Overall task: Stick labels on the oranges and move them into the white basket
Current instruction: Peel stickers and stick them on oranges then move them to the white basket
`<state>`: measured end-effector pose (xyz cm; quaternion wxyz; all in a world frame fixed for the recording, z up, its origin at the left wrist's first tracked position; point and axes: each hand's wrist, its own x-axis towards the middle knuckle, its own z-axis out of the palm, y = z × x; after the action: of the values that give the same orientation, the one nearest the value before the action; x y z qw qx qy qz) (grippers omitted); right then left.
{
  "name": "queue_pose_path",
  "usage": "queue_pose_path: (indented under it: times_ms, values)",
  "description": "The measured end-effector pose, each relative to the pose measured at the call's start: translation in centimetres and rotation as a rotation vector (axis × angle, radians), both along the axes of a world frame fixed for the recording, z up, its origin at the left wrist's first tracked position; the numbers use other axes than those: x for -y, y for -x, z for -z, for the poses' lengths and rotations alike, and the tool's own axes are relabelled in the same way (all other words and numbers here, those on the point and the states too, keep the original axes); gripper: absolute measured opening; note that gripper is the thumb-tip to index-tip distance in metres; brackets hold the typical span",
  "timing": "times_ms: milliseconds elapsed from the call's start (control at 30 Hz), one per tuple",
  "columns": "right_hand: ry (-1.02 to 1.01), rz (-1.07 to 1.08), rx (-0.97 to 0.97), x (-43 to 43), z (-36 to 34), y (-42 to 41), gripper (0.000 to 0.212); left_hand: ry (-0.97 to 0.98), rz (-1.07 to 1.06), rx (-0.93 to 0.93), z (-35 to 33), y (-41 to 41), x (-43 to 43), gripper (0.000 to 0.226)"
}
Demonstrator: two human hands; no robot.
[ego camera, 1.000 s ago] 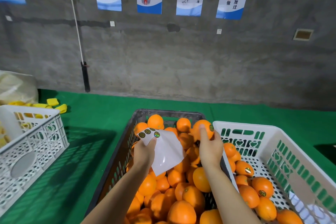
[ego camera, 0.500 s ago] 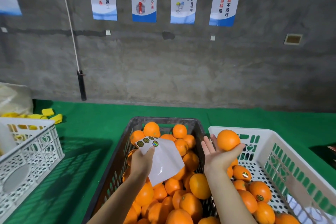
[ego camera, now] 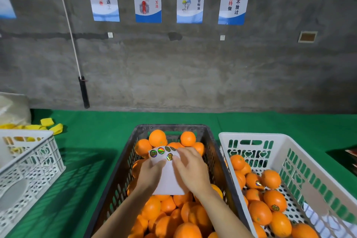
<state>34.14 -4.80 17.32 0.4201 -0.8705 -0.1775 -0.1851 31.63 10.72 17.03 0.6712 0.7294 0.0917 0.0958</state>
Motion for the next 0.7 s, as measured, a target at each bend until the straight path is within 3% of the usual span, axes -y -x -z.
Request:
queue_pose_path:
  times_ms: [67,200,267,467,567,700]
  values:
    - [0.064,-0.064,-0.012,-0.3,-0.1,0.2,0.042,-0.042,0.082,0.047,-0.1,0.3,-0.1,0.017]
    - [0.007,-0.049,-0.029,-0.9,0.3,0.8,0.036,-0.030,0.155,0.102,0.3,0.4,-0.6,0.022]
    - [0.029,-0.025,-0.042,-1.2,0.9,0.9,0.035,0.015,0.173,0.102,0.7,0.2,-0.8,0.015]
    - [0.119,-0.054,-0.043,-2.1,1.2,1.3,0.034,0.250,0.159,0.080,0.6,-0.2,-1.5,0.037]
    - [0.123,-0.051,0.015,-1.9,1.3,1.4,0.033,0.213,0.145,0.099,0.7,0.0,-1.3,0.030]
    - [0.141,-0.016,0.151,-1.4,0.9,2.0,0.028,0.116,0.082,0.085,0.6,0.0,-1.2,0.041]
